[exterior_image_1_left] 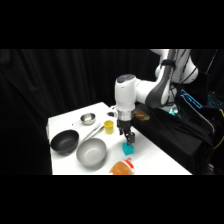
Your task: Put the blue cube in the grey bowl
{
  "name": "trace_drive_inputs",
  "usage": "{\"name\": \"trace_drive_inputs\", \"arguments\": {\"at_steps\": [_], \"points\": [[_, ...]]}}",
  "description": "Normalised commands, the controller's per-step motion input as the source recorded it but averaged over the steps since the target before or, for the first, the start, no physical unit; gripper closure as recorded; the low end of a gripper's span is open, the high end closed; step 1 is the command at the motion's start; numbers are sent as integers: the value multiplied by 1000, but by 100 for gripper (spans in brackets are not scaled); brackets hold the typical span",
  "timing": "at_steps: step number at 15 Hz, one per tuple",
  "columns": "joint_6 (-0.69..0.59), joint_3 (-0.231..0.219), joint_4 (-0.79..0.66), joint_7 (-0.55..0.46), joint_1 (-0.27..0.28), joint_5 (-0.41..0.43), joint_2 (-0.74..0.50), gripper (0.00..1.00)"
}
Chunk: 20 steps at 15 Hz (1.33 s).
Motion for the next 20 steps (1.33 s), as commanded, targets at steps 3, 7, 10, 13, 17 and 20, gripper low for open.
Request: {"name": "trace_drive_inputs", "arguments": {"at_steps": [3, 7, 10, 13, 17, 20], "points": [[289, 24, -113, 121, 99, 70, 37, 0], [275, -42, -51, 187, 138, -47, 97, 0], [287, -161, -15, 219, 164, -158, 132, 0], [266, -201, -18, 205, 180, -156, 111, 0], [242, -122, -8, 122, 142, -52, 102, 0], [244, -106, 20, 79, 138, -8, 120, 0]]}}
